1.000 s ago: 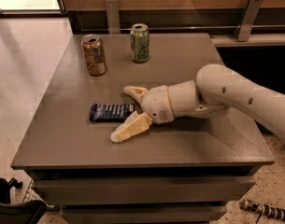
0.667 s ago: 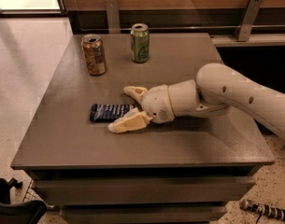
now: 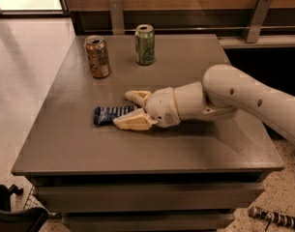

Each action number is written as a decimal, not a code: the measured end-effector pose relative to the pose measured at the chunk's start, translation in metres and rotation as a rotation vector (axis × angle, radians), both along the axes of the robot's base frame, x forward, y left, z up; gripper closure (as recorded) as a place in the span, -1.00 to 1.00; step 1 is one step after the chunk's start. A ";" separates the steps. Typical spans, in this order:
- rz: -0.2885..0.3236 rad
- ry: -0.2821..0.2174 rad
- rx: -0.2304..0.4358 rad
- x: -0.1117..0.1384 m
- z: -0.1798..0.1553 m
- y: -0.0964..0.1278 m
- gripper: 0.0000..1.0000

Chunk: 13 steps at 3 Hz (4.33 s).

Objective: Pick rxbar blueberry

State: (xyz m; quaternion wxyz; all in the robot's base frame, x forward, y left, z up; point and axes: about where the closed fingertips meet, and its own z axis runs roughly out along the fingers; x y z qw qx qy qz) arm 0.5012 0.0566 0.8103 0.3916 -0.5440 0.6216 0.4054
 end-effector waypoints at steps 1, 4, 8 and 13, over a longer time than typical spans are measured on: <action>0.000 0.000 0.000 0.000 0.000 0.000 1.00; 0.001 0.000 0.000 0.000 0.001 0.000 1.00; 0.000 -0.001 0.000 0.000 0.001 0.000 1.00; 0.001 0.000 -0.001 0.000 0.001 0.001 1.00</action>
Offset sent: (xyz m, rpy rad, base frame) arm 0.0000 0.0001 0.0003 0.0000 0.0000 0.0001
